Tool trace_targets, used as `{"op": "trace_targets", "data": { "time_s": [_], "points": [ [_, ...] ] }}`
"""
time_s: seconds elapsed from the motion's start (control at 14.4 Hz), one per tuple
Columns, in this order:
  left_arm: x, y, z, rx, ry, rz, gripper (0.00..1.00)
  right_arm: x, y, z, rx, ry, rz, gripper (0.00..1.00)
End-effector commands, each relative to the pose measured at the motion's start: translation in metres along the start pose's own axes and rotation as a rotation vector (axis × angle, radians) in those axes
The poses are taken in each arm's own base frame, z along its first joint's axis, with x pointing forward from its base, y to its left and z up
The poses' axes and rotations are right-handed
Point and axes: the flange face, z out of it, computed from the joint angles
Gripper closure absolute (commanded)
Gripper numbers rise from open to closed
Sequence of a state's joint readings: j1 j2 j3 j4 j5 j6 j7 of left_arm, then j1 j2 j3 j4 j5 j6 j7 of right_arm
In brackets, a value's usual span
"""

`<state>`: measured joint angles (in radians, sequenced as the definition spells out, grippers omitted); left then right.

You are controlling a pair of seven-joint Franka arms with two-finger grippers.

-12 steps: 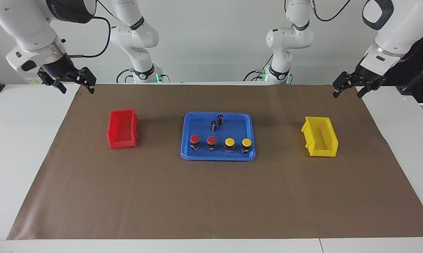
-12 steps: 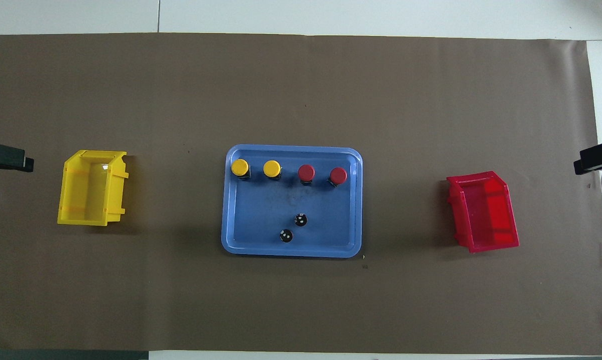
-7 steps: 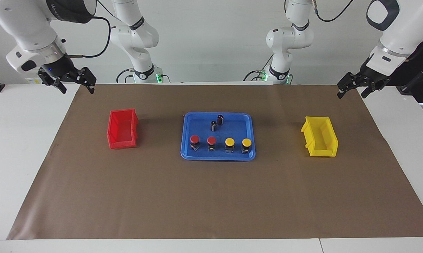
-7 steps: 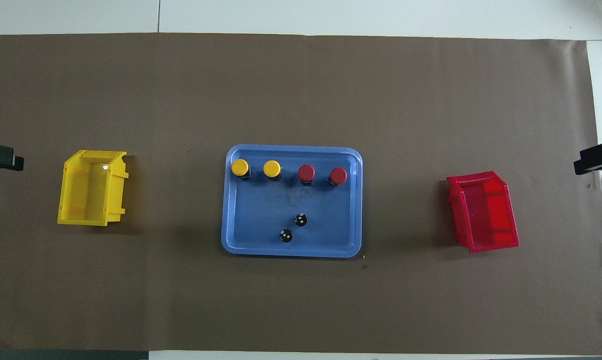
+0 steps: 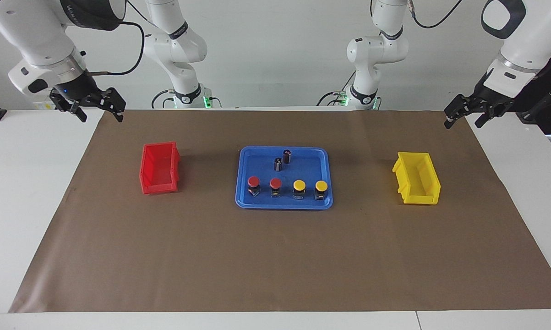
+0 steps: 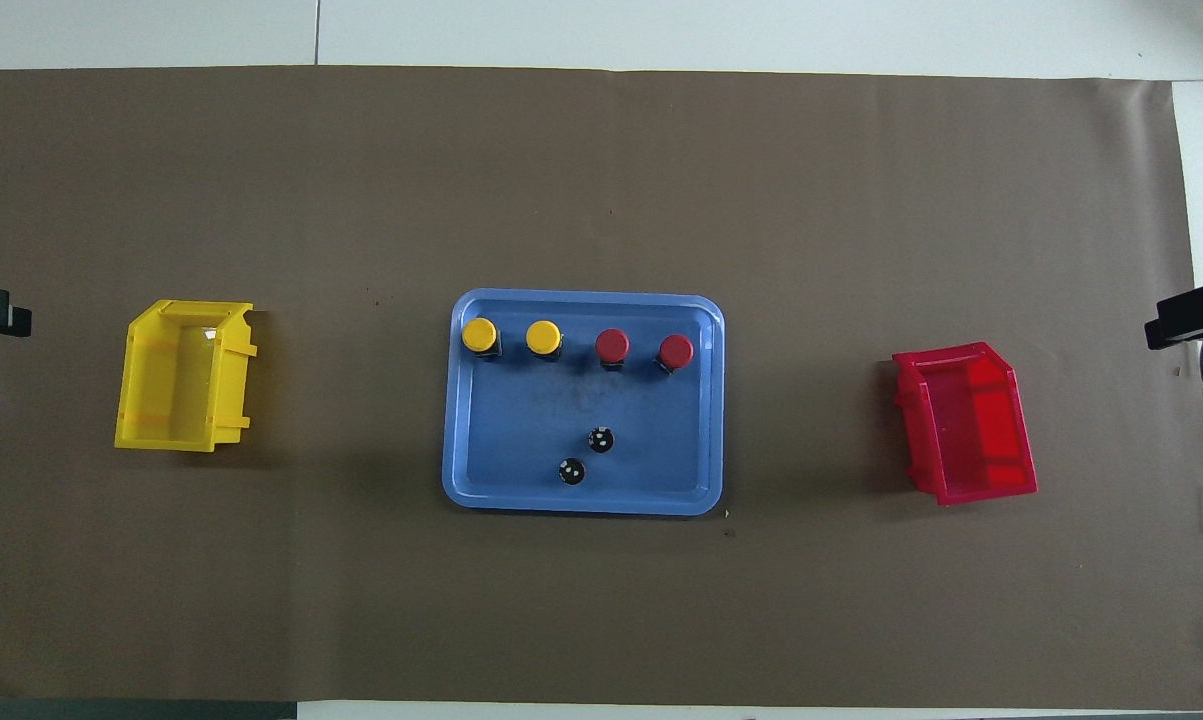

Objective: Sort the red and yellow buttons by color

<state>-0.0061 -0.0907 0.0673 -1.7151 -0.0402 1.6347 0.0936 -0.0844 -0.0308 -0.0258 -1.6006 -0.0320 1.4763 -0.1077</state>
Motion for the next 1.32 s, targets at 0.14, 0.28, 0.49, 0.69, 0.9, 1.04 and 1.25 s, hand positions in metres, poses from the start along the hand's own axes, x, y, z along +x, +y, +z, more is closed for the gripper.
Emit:
{"op": "trace_targets", "data": {
  "time_s": [0.14,0.28,0.49,0.69,0.9,1.04,1.25],
  "points": [
    [0.005,-0.003,-0.011,0.029,0.024,0.013,0.00,0.009,-0.031,-0.012,-0.024,0.029,-0.034,0.00],
    [0.005,-0.005,-0.013,0.028,0.032,0.011,0.00,0.024,-0.057,-0.018,-0.029,0.009,-0.004,0.00],
    [0.006,-0.002,-0.015,0.024,0.041,0.014,0.00,0.051,-0.102,-0.014,-0.025,-0.002,-0.028,0.00],
    [0.011,-0.002,-0.010,0.028,0.036,0.016,0.00,0.071,-0.180,-0.001,-0.031,0.024,-0.035,0.00],
    [0.023,-0.002,-0.007,0.029,0.033,0.016,0.00,0.077,-0.250,0.012,0.020,0.109,0.049,0.00],
    [0.024,0.000,-0.005,0.041,0.029,0.024,0.00,0.081,-0.306,0.053,0.029,0.106,0.087,0.00],
    [0.022,0.000,-0.007,0.046,0.033,0.024,0.00,0.076,-0.334,0.121,0.051,0.136,0.115,0.00]
  ]
}}
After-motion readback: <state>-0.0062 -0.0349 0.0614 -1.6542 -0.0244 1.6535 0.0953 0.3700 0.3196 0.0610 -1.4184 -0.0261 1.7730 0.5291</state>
